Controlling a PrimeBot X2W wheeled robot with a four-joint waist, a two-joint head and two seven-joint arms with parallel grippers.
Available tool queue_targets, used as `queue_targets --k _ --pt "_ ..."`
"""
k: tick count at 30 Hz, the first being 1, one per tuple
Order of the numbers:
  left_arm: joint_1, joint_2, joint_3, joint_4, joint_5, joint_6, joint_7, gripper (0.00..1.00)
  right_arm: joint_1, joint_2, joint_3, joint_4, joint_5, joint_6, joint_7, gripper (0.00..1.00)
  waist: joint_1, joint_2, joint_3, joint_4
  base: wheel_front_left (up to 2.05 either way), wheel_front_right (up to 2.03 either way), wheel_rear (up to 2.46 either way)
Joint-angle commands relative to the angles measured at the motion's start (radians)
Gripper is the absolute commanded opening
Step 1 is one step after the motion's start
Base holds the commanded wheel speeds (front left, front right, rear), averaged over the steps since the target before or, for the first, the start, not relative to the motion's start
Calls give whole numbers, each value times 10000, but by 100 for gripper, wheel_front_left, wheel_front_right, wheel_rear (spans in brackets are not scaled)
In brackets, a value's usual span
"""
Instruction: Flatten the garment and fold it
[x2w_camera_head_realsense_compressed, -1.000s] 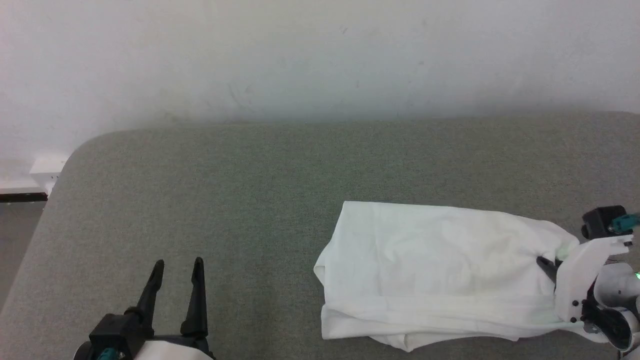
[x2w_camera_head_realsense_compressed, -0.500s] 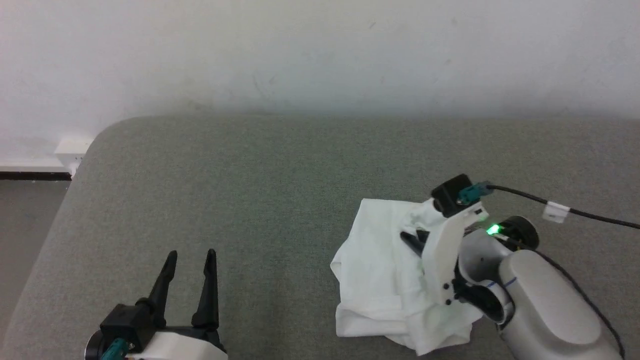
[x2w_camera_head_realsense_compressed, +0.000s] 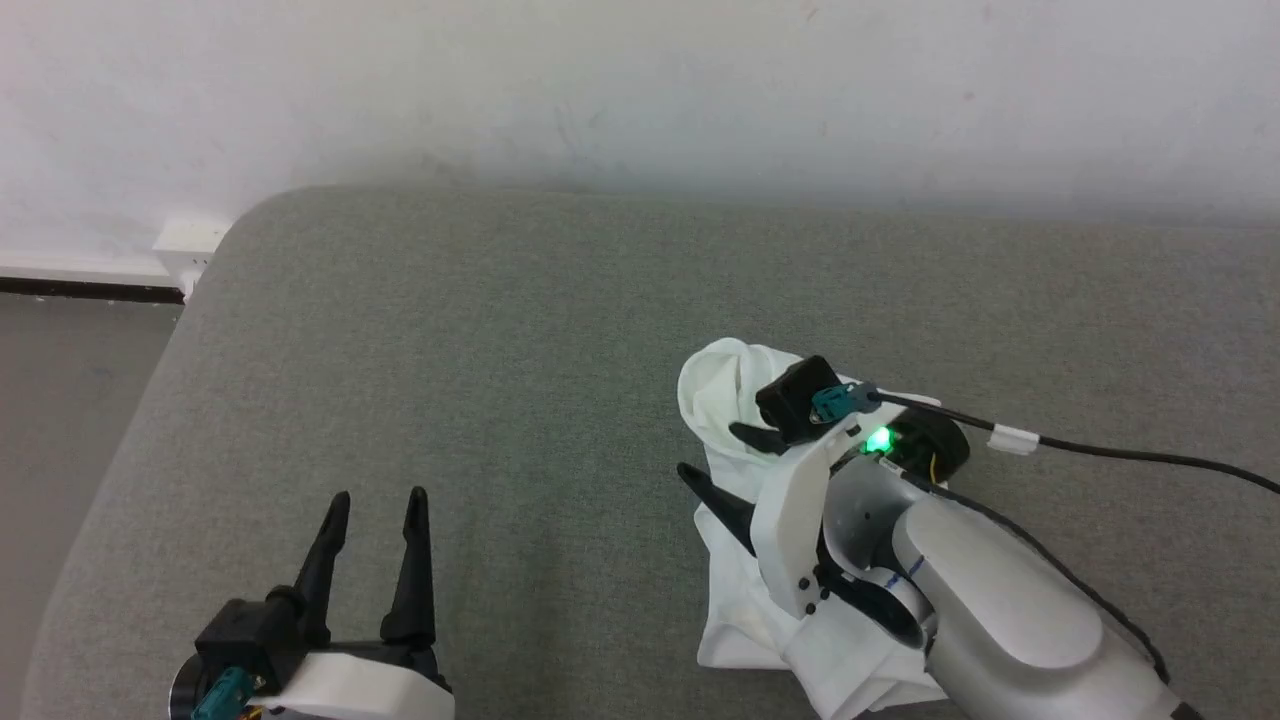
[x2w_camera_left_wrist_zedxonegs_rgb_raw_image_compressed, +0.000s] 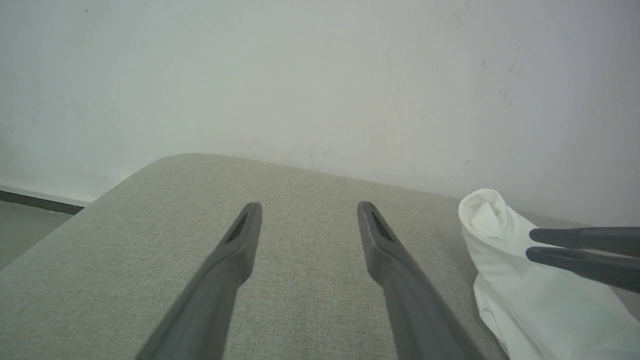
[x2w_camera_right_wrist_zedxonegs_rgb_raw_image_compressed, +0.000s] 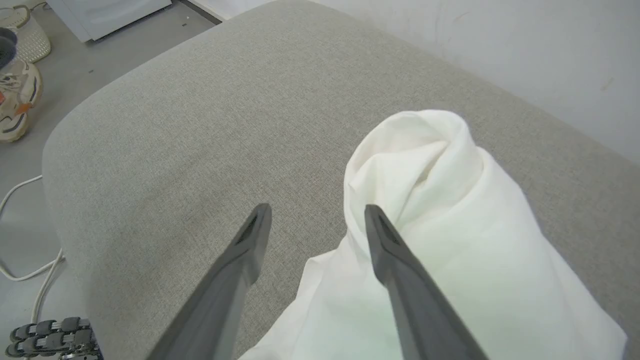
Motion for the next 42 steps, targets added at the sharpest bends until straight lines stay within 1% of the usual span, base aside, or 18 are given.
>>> queue_targets --k 1,4,6,9,12,16,20,24,25,26,29,32,33,35,37,38,40,42 --pt "-139 -58 82 43 107 -49 -47 100 -196 -213 223 -264 -178 -7 -328 100 -1 0 -11 -80 0 0 0" --pt "-104 -94 155 59 175 -46 -47 100 -230 -612 352 -1028 -609 -7 -1255 100 -1 0 -92 -250 0 0 0" --pt "-80 -117 217 41 232 -16 -47 100 -61 -817 -36 -1598 -1052 -7 -2044 100 -1 0 -160 -392 0 0 0" --pt "-6 -150 316 -3 312 50 -47 100 568 -911 -1225 -2430 -1834 -7 -3118 100 -1 0 -268 -622 0 0 0" --pt "44 -174 419 -71 398 124 -47 100 1537 -799 -2647 -3253 -2474 -7 -3716 100 -1 0 -334 -831 0 0 0" --pt "85 -174 596 -184 488 205 -47 100 3024 -470 -4506 -4287 -2908 -7 -3926 100 -1 0 -392 -1059 0 0 0" --pt "177 -149 829 -307 508 241 -47 100 4370 -98 -6181 -5084 -3010 -7 -3788 100 -1 0 -396 -1290 0 0 0" --pt "248 -138 1086 -436 520 324 -47 100 5361 114 -7436 -5764 -3064 -7 -3506 100 -1 0 -354 -1451 0 0 0" --pt "248 -138 1086 -436 520 324 -47 100 5361 114 -7436 -5764 -3064 -7 -3506 100 -1 0 -354 -1451 0 0 0" --pt "282 -147 1168 -500 535 351 -47 100 5723 132 -7968 -5935 -3009 -7 -3296 100 -1 0 -331 -1496 0 0 0" --pt "306 -157 1232 -552 552 373 -47 100 5967 163 -8461 -5994 -2766 -7 -3030 100 -1 0 -298 -1526 0 0 0" --pt "303 -169 1290 -605 577 383 -47 100 6086 204 -9235 -5660 -1949 -7 -2285 100 -1 0 -236 -1532 0 0 0" --pt "292 -171 1302 -615 581 378 -47 100 6057 211 -9457 -5453 -1527 -7 -1908 100 -1 0 -212 -1524 0 0 0" --pt "261 -179 1299 -631 592 353 -47 100 5993 -55 -9802 -4905 -818 -7 -979 100 -1 0 -161 -1459 0 0 0" --pt "246 -186 1287 -629 605 316 -47 100 5868 -338 -10034 -4250 192 -7 -21 100 -1 0 -153 -1374 0 0 0" --pt "233 -189 1272 -612 609 292 -47 100 5794 -420 -10343 -3891 592 -7 327 100 -1 0 -147 -1303 0 0 0" --pt "221 -180 1258 -579 630 243 -47 100 5566 -309 -10784 -3181 1544 -7 1307 100 -1 0 -154 -1212 0 0 0" --pt "214 -187 1244 -547 651 222 -47 100 5276 -65 -11079 -2581 2470 -7 2395 100 -1 0 -143 -1126 0 0 0"
